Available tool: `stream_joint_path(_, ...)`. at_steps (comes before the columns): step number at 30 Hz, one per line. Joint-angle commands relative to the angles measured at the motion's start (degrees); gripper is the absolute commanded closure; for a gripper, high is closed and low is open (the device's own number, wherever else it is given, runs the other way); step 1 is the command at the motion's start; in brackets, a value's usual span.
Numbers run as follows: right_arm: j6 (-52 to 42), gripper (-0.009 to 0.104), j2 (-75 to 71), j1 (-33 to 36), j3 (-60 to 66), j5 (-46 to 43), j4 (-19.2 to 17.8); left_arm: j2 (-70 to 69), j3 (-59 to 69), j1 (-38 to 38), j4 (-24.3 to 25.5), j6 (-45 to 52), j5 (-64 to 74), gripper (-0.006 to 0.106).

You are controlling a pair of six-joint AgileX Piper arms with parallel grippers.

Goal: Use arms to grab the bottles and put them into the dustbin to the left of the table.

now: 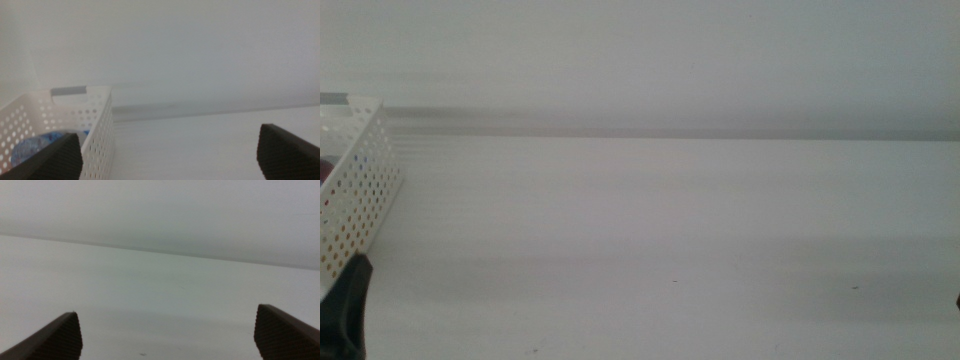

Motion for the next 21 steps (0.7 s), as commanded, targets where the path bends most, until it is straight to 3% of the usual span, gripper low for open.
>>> stream_joint_path(1, -0.54, 0.003, -3.95, -1.08, 3.08, -0.89, -3.29, -3.18, 2.74, 0.66, -1.08, -0.30, -1.13, 0.007)
stream_joint_path(8, -0.54, 0.003, -13.24, -2.12, 10.07, -1.52, -3.86, -10.20, 7.03, 0.66, -2.86, 0.28, 4.55, 0.007)
stream_joint_path(21, -0.54, 0.003, -13.13, -2.12, 11.14, -2.80, -2.47, -10.09, 7.03, 1.20, -2.73, 0.66, 6.14, 0.007)
